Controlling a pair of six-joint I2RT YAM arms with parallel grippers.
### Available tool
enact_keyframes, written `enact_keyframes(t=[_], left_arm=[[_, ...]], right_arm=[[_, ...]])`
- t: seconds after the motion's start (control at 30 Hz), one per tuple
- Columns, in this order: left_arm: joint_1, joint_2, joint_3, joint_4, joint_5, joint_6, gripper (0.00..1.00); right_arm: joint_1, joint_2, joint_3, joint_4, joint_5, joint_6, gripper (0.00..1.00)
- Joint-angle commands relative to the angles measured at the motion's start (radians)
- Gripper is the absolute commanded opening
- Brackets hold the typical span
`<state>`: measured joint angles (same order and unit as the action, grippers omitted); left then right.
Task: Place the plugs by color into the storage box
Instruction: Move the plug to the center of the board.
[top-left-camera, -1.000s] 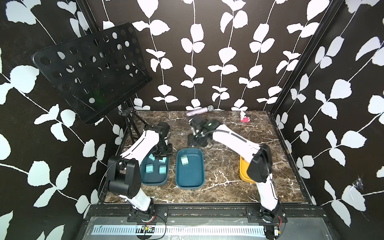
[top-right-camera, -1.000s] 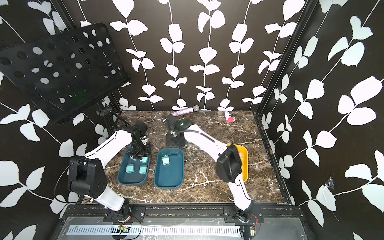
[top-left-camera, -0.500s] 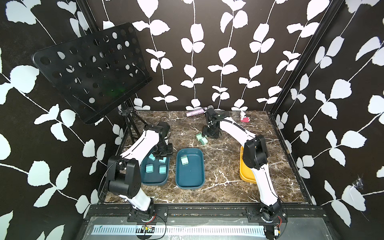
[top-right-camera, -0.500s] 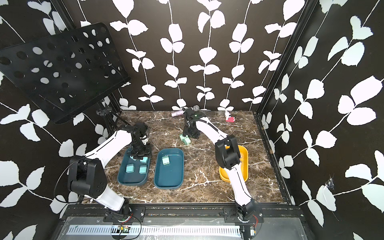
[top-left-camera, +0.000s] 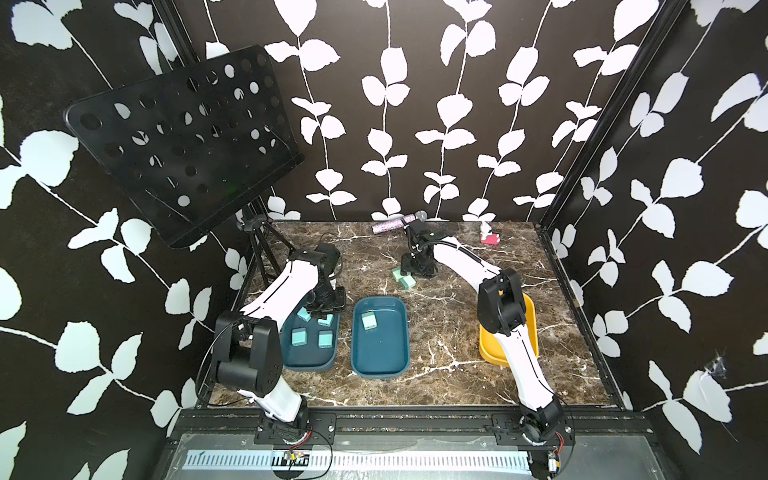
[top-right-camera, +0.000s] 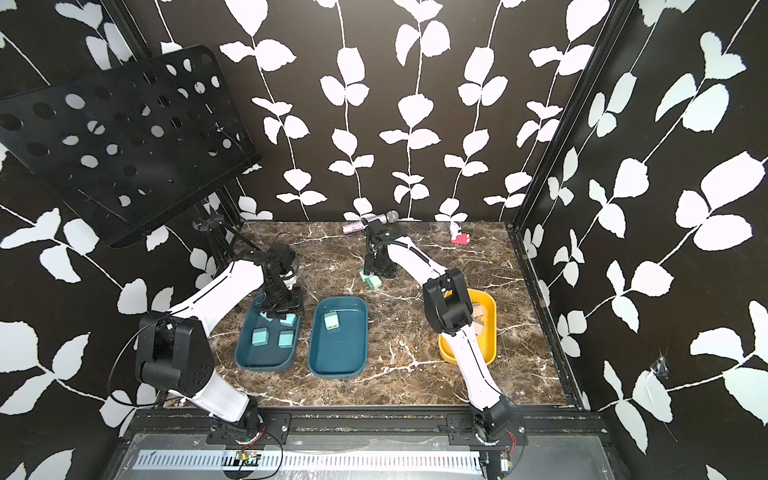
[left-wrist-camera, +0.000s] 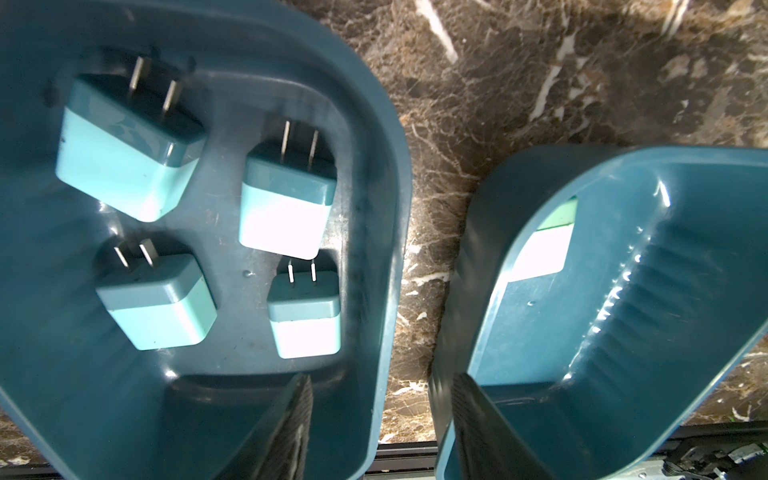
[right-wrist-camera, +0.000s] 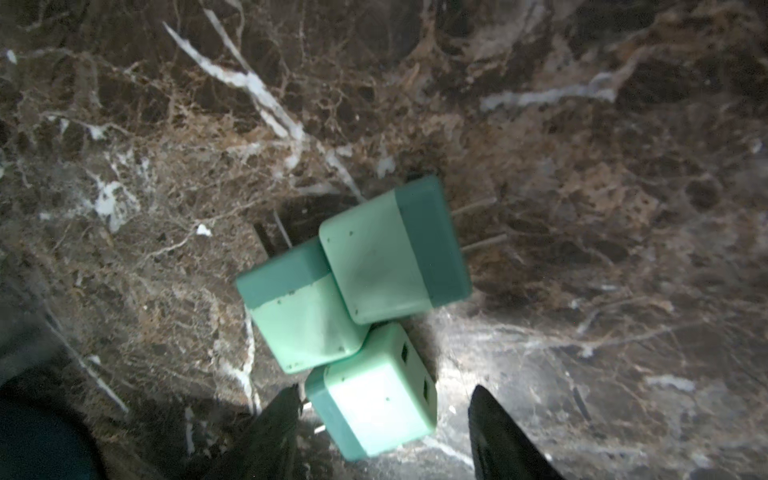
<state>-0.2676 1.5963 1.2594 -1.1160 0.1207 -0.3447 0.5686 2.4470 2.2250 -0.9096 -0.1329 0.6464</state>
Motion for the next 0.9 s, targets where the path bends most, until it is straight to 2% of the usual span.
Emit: enact_keyframes(t=[0.0,0.33,0.67,0.87], left_arm=[[-0.001,-0.041,-0.02,-0.022,0.008,0.013,0.56],[-0.001,-0.062,-0.037,-0.029,0.008,0.027,0.56],[-0.001,-0.046,-0.035,-0.01,0.024,0.018,0.56],[-0.001,-0.039,-0.032,0.001,0.028,0.009,0.56]], right_arm=[[-0.001,0.05,0.045,-0.017,0.05,0.02,0.63],[0.002,0.024,-0.019,-0.028,0.145,0.029,0.58],[0.002,-0.172,-0.329,0.095,0.133,0.029,0.52],[0.003,-0.402,-0.606,0.167,0.15,0.048,0.52]])
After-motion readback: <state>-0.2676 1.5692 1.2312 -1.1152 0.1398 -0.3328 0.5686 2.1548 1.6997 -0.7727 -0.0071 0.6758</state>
